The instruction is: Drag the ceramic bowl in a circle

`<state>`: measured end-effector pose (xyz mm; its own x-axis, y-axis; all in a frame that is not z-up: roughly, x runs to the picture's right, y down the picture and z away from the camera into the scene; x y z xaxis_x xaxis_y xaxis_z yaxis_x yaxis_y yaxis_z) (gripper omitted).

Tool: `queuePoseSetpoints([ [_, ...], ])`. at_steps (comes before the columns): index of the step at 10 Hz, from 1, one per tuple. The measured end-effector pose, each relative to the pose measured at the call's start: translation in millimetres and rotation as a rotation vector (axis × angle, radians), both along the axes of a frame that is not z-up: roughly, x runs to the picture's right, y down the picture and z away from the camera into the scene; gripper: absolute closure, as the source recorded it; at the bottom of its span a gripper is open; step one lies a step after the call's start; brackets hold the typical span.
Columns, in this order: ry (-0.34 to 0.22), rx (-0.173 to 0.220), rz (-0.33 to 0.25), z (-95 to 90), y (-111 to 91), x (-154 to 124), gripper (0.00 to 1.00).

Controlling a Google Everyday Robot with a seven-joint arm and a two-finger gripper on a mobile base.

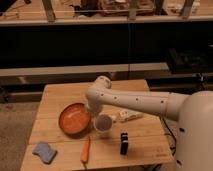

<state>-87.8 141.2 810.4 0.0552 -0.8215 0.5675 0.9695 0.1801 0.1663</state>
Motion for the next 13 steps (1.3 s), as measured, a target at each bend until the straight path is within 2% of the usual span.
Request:
queuePoseSetpoints([
  [3,-0.057,0.008,-0.081,0.0,2,-43,0.9],
  [6,-0.131,0.02,-0.166,-2.2,1,-99,0.9],
  [8,-0.178,0.013,-0.225,5.2,2,-133,0.9],
  [10,-0.196,0.013,-0.216,18.7,-11,-142,0.9],
  [13,-0.212,0.032,-0.106,46.2,-63,-143,0.9],
])
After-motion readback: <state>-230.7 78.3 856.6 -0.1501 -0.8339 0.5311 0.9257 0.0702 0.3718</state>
